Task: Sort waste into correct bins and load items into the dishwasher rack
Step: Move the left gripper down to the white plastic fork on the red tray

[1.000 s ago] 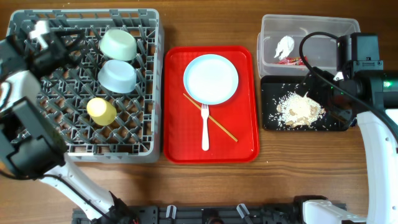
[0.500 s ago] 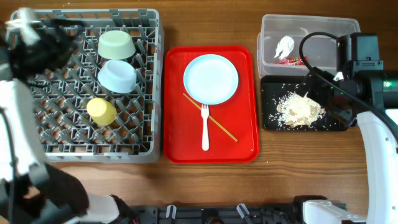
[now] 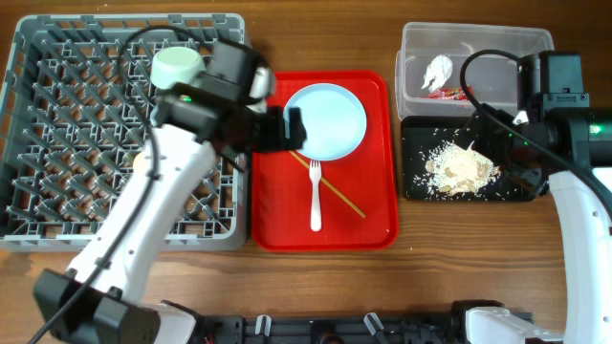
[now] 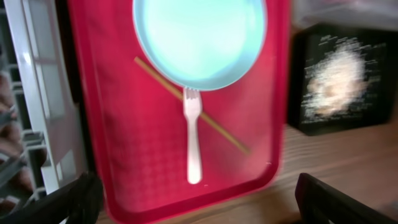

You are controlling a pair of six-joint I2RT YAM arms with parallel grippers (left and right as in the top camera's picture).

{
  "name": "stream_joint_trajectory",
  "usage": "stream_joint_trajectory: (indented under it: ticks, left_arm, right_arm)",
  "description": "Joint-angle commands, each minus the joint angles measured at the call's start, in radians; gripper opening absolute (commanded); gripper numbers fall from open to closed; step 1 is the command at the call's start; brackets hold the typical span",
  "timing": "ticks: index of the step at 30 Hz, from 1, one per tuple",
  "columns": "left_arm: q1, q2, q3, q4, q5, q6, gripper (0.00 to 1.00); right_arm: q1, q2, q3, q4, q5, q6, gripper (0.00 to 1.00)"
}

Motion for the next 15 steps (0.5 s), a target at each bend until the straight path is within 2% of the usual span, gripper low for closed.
stream_joint_trajectory:
  ticks: [1,6,8,15]
  left_arm:
    - [-0.132,0.087,-0.011,-0.005,-0.224,-0.148,1.00]
    - [-0.267,0.266,-0.012,0.029,-0.235,-0.206,1.00]
    - [-0.277,0.340,-0.012,0.031,-0.234,-0.264,1.00]
    - [-0.272,0.498,-0.012,0.050,-0.235,-0.270,1.00]
  right_arm:
    - [-0.003,-0.016,0.004,-0.002,0.017,-0.006,1.00]
    - [-0.003,-0.016,0.004,-0.003,0.017,-0.005,1.00]
    - [-0.003,-0.016,0.004,-0.005,0.017,-0.006,1.00]
    - [-0.003,-0.016,0.004,-0.010,0.018,-0.005,1.00]
